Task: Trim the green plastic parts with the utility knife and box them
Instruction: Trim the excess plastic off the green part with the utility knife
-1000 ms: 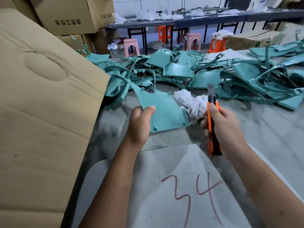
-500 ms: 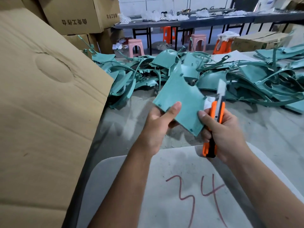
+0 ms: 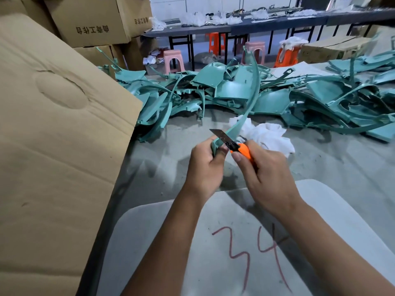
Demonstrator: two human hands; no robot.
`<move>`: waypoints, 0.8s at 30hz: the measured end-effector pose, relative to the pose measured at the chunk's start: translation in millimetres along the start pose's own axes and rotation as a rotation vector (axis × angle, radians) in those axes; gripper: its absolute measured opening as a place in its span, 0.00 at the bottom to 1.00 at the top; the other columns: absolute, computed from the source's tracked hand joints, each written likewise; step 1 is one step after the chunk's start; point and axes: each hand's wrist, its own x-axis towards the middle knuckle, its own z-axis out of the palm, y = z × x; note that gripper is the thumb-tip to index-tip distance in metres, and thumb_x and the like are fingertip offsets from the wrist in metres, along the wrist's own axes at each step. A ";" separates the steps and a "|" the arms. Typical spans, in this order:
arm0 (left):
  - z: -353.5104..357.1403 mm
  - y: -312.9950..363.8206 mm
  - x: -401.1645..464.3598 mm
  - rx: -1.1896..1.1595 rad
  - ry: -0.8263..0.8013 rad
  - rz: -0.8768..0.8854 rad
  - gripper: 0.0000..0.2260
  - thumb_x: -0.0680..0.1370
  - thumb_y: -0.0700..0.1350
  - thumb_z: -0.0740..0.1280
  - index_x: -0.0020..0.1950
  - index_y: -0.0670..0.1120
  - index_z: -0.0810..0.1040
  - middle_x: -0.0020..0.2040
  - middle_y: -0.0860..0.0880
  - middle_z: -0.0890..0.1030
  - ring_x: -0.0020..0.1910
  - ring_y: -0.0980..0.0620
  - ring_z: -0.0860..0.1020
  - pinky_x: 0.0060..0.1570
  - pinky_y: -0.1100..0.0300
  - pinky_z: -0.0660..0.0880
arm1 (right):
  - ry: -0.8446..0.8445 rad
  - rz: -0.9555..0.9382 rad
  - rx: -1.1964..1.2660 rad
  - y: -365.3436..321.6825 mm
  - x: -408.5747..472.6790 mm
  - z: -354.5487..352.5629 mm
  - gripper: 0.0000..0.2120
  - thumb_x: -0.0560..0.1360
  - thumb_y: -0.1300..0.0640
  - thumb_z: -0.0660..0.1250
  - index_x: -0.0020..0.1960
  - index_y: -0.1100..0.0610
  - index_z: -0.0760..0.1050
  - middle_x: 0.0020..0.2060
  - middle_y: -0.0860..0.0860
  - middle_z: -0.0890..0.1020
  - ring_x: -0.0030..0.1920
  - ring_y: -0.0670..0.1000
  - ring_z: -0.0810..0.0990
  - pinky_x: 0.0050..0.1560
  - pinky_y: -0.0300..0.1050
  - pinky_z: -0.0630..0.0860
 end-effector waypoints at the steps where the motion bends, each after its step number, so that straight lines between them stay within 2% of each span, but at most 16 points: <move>1: 0.4 0.4 -1.1 -0.026 -0.020 -0.015 0.10 0.79 0.46 0.63 0.51 0.44 0.83 0.44 0.53 0.85 0.45 0.51 0.82 0.53 0.48 0.80 | 0.006 0.007 -0.008 0.3 0.0 0.1 0.16 0.84 0.46 0.58 0.41 0.51 0.61 0.27 0.41 0.64 0.30 0.50 0.65 0.32 0.44 0.59; 3: -0.4 2.2 -2.2 -0.080 -0.062 -0.023 0.08 0.80 0.46 0.64 0.51 0.49 0.83 0.46 0.50 0.85 0.47 0.50 0.81 0.56 0.41 0.78 | 0.029 0.055 -0.003 2.7 -0.5 -0.8 0.16 0.84 0.47 0.59 0.40 0.50 0.62 0.27 0.41 0.65 0.31 0.50 0.67 0.32 0.43 0.61; 6: -4.9 2.9 -4.3 -0.120 -0.111 -0.004 0.09 0.81 0.44 0.64 0.57 0.49 0.82 0.48 0.54 0.85 0.50 0.54 0.82 0.57 0.48 0.79 | 0.116 0.190 -0.020 16.9 2.1 -5.8 0.17 0.85 0.50 0.61 0.39 0.52 0.65 0.26 0.41 0.67 0.30 0.43 0.70 0.32 0.36 0.62; 8: -8.5 1.0 -3.7 -0.085 -0.139 -0.005 0.09 0.82 0.42 0.64 0.60 0.51 0.81 0.47 0.60 0.85 0.50 0.60 0.82 0.55 0.59 0.79 | 0.138 0.295 -0.112 29.6 4.6 -11.9 0.18 0.86 0.50 0.61 0.39 0.55 0.66 0.27 0.44 0.69 0.29 0.44 0.68 0.31 0.42 0.60; 10: -10.8 0.2 -2.7 -0.051 -0.167 -0.023 0.10 0.83 0.39 0.64 0.61 0.51 0.80 0.46 0.64 0.84 0.48 0.65 0.80 0.52 0.63 0.78 | 0.153 0.414 -0.161 39.8 5.0 -17.5 0.19 0.86 0.50 0.60 0.40 0.59 0.68 0.28 0.50 0.72 0.30 0.53 0.70 0.34 0.52 0.61; 11: -11.6 0.5 -2.4 -0.046 -0.173 -0.034 0.11 0.84 0.39 0.64 0.61 0.51 0.80 0.46 0.65 0.84 0.47 0.66 0.80 0.52 0.63 0.78 | 0.167 0.447 -0.166 41.8 4.7 -19.1 0.20 0.86 0.49 0.59 0.40 0.60 0.69 0.29 0.52 0.74 0.30 0.56 0.71 0.34 0.53 0.63; 12: -12.1 0.9 -2.1 -0.046 -0.174 -0.038 0.11 0.84 0.39 0.64 0.61 0.51 0.80 0.46 0.65 0.84 0.47 0.66 0.80 0.52 0.62 0.78 | 0.181 0.440 -0.158 41.4 4.2 -19.7 0.20 0.86 0.49 0.59 0.40 0.60 0.69 0.29 0.52 0.74 0.30 0.56 0.71 0.34 0.53 0.63; 14: -12.0 2.0 -1.5 -0.051 -0.163 -0.035 0.10 0.83 0.41 0.65 0.58 0.53 0.81 0.47 0.61 0.85 0.48 0.63 0.81 0.51 0.60 0.79 | 0.151 0.309 -0.095 32.1 3.6 -18.9 0.18 0.86 0.50 0.60 0.39 0.56 0.69 0.28 0.45 0.71 0.30 0.46 0.70 0.33 0.48 0.62; 16: -11.3 3.0 -1.4 -0.085 -0.171 -0.031 0.09 0.81 0.43 0.65 0.55 0.54 0.82 0.50 0.54 0.86 0.51 0.54 0.83 0.55 0.52 0.79 | 0.039 0.134 -0.010 17.7 2.7 -12.6 0.17 0.85 0.48 0.61 0.39 0.53 0.67 0.28 0.42 0.68 0.30 0.43 0.69 0.32 0.41 0.63; 18: -11.7 3.9 -2.1 -0.138 -0.187 -0.022 0.09 0.79 0.43 0.64 0.53 0.53 0.83 0.50 0.49 0.85 0.53 0.49 0.82 0.59 0.47 0.77 | -0.034 0.060 0.018 11.1 1.4 -4.4 0.19 0.84 0.45 0.60 0.39 0.54 0.65 0.27 0.42 0.66 0.29 0.46 0.68 0.31 0.48 0.66; 20: -15.9 3.2 -2.0 -0.162 -0.195 -0.019 0.09 0.79 0.43 0.65 0.52 0.53 0.83 0.48 0.50 0.84 0.49 0.51 0.80 0.56 0.49 0.77 | 0.003 0.096 -0.005 14.8 2.1 -3.8 0.18 0.84 0.46 0.60 0.39 0.53 0.64 0.26 0.43 0.65 0.29 0.46 0.68 0.32 0.48 0.63; 22: -24.4 1.5 -0.6 -0.148 -0.195 -0.038 0.09 0.80 0.43 0.66 0.53 0.55 0.83 0.47 0.51 0.84 0.47 0.53 0.80 0.52 0.50 0.79 | 0.064 0.175 -0.050 24.5 3.8 -10.2 0.17 0.84 0.48 0.61 0.39 0.52 0.63 0.26 0.43 0.66 0.29 0.44 0.67 0.32 0.43 0.59; 24: -33.4 0.2 0.9 -0.174 -0.222 -0.079 0.11 0.81 0.38 0.67 0.55 0.52 0.83 0.48 0.51 0.86 0.48 0.53 0.82 0.54 0.50 0.80 | 0.105 0.233 -0.121 34.8 5.1 -18.9 0.18 0.85 0.50 0.62 0.38 0.52 0.63 0.26 0.43 0.66 0.28 0.43 0.66 0.30 0.38 0.59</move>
